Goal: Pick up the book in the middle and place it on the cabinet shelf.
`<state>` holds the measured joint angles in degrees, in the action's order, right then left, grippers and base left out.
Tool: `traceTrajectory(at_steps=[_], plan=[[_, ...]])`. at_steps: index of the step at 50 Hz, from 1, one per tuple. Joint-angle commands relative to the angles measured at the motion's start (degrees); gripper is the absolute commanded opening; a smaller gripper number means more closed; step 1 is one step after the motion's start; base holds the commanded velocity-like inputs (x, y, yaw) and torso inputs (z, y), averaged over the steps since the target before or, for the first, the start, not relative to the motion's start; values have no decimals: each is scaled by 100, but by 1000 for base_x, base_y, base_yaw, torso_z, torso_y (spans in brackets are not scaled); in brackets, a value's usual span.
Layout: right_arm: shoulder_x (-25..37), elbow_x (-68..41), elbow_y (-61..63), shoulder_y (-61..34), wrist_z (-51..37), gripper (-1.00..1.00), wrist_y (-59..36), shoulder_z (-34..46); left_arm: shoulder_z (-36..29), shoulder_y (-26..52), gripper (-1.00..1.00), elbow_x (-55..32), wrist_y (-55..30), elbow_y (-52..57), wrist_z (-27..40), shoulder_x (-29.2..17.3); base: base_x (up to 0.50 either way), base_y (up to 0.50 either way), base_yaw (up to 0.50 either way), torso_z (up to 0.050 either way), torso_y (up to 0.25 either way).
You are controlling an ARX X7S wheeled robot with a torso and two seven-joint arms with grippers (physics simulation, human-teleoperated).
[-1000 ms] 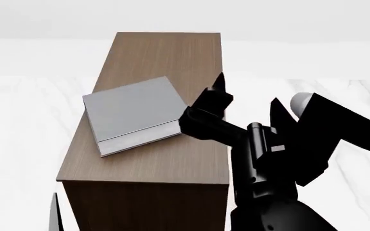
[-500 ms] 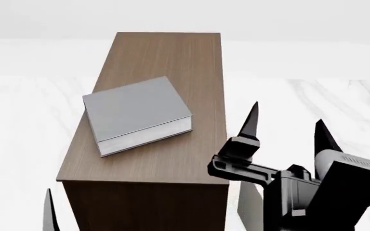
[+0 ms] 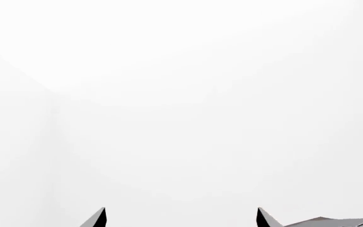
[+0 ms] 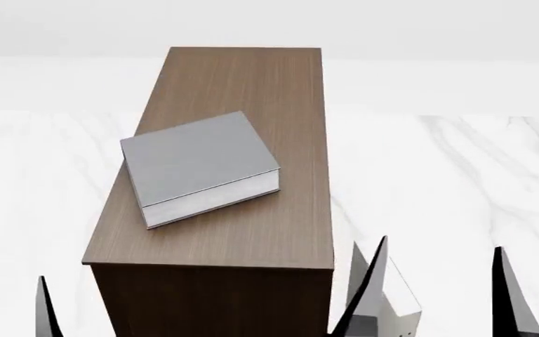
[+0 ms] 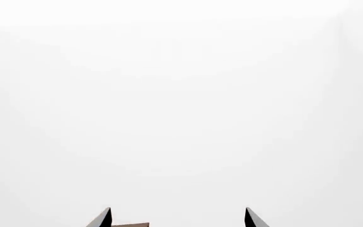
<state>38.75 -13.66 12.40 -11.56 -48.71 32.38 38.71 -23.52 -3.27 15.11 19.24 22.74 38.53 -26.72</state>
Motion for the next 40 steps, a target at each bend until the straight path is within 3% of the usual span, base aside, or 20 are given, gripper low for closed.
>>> traceTrajectory(at_steps=[1,17,40], plan=[[-222,626,-516,263,88,100,665,-137,308,-22,100,161,193,-68,152,61,0,0,0,0,0],[-31,461,-429,92,-428,100,718,-897,1073,168,100,166,-36,53,584,-56,0,0,0,0,0],[640,1857,833,689,-1947,100,1286,-3824,3184,164,100,485,-698,1122,1367,-422,0,0,0,0,0]])
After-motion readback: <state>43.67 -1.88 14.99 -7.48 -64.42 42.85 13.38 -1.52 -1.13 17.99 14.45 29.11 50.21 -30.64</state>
